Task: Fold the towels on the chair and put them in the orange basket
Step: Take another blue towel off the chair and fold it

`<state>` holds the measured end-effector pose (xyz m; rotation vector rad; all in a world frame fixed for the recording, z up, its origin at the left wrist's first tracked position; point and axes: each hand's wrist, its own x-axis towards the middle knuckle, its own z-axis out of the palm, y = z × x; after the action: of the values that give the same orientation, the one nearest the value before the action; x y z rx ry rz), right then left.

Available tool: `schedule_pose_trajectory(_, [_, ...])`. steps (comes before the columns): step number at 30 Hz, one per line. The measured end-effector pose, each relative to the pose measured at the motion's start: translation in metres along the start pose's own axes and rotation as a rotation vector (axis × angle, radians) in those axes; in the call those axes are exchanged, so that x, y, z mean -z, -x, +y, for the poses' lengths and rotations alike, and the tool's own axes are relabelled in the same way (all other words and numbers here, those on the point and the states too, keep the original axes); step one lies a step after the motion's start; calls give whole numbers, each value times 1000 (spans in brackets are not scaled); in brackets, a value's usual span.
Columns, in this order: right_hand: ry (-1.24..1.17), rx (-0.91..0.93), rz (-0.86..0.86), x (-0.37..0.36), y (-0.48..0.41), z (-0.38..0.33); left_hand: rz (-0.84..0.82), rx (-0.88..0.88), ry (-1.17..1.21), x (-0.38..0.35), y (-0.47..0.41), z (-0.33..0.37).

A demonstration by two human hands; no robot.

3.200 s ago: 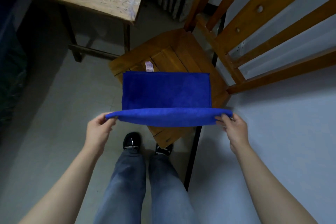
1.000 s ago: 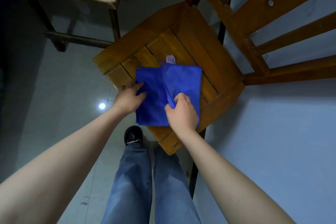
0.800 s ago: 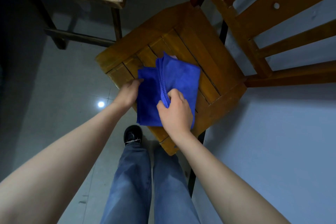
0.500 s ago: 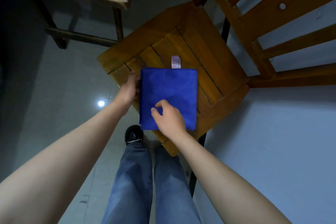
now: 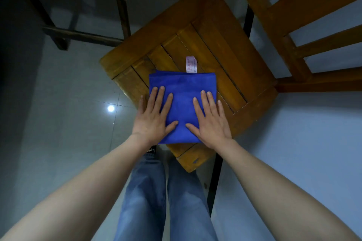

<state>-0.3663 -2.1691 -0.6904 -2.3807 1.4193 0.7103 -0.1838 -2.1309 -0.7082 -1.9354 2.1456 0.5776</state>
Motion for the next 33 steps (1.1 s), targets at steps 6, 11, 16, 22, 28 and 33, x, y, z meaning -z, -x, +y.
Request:
schedule_pose_trajectory(6, [-49,22,50,-19,-10,0,-18,-38,-26,-14,-5,-13])
schedule_pose_trajectory(11, [-60,50,-2,-3,-1,2,-64,-17,14,3,-2,-8])
schedule_pose_trajectory(16, [-27,196,274,-8,33,15,170,-187,-29,12,24,8])
schedule_pose_trajectory(22, [-46,256,164,-38,62,8,76,-159,-92,-22,65,21])
schedule_pose_trajectory(28, [-36,188,198,-72,102,-8,185,-347,-104,-40,81,23])
schedule_pose_trajectory(33, [30,138,254,-89,116,-11,300,-420,-133,-51,83,31])
